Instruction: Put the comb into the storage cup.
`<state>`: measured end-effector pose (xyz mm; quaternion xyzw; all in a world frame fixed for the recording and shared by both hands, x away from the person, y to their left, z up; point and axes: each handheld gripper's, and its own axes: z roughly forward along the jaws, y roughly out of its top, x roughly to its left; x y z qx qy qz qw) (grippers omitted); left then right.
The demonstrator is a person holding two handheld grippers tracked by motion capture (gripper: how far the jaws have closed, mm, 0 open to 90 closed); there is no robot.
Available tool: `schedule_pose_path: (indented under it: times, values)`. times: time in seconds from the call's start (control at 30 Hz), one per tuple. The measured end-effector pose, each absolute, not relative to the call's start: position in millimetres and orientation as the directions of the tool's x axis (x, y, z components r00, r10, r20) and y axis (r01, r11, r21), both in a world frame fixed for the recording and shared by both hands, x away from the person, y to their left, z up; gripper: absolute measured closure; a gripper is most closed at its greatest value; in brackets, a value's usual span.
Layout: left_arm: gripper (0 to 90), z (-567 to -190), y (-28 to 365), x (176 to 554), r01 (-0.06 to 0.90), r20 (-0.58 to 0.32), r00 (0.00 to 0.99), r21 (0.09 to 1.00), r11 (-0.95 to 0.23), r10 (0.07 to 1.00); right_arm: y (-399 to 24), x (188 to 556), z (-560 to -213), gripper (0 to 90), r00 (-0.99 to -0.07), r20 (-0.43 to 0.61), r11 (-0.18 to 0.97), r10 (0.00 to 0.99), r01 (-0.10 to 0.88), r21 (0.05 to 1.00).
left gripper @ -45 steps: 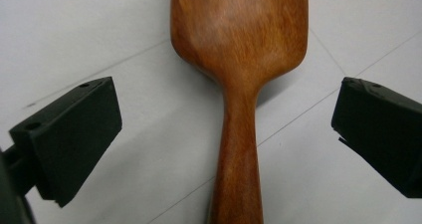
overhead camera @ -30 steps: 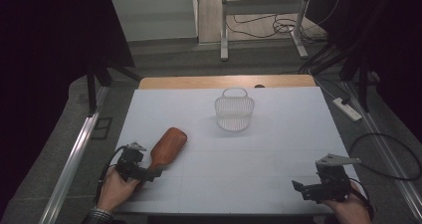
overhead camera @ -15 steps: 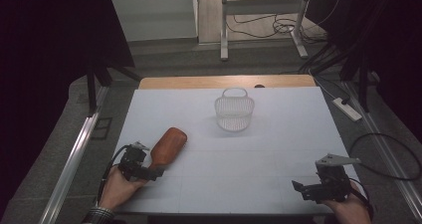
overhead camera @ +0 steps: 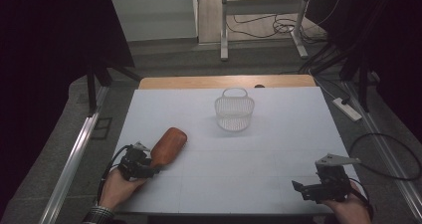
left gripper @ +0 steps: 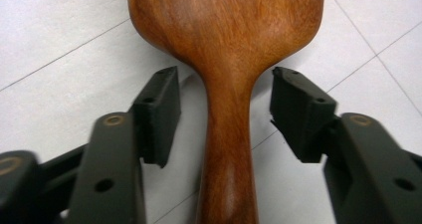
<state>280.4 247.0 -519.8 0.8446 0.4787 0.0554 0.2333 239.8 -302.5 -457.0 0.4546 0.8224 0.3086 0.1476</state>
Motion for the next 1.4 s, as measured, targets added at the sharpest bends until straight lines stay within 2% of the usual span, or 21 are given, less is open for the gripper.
schedule_pose_path:
  times: [0.27, 0.33, 0.4, 1.1, 1.4]
  values:
    - [61.3, -520.3, 246.0, 282.6, 0.790, -0.131, 0.533, 0.430, -0.437, 0.836, -302.5, 240.0, -457.0, 0.3, -0.543, 0.039, 0.396, 0.839, 0.658, 0.641]
    - [68.0, -520.1, 245.4, 282.1, 0.790, -0.118, 0.534, 0.424, -0.444, 0.837, -302.5, 240.1, -457.1, 0.2, -0.543, 0.039, 0.396, 0.839, 0.658, 0.640]
    - [69.2, -519.7, 245.5, 281.9, 0.789, -0.116, 0.535, 0.423, -0.446, 0.837, -302.4, 240.1, -457.1, 0.3, -0.543, 0.039, 0.397, 0.839, 0.658, 0.640]
    - [71.0, -515.8, 250.8, 281.9, 0.778, -0.145, 0.532, 0.471, -0.415, 0.834, -302.5, 240.7, -457.6, 0.3, -0.542, 0.042, 0.395, 0.839, 0.661, 0.638]
    - [70.9, -508.8, 251.4, 279.1, 0.751, -0.147, 0.545, 0.524, -0.402, 0.825, -302.3, 240.3, -457.4, 0.3, -0.544, 0.040, 0.397, 0.838, 0.657, 0.641]
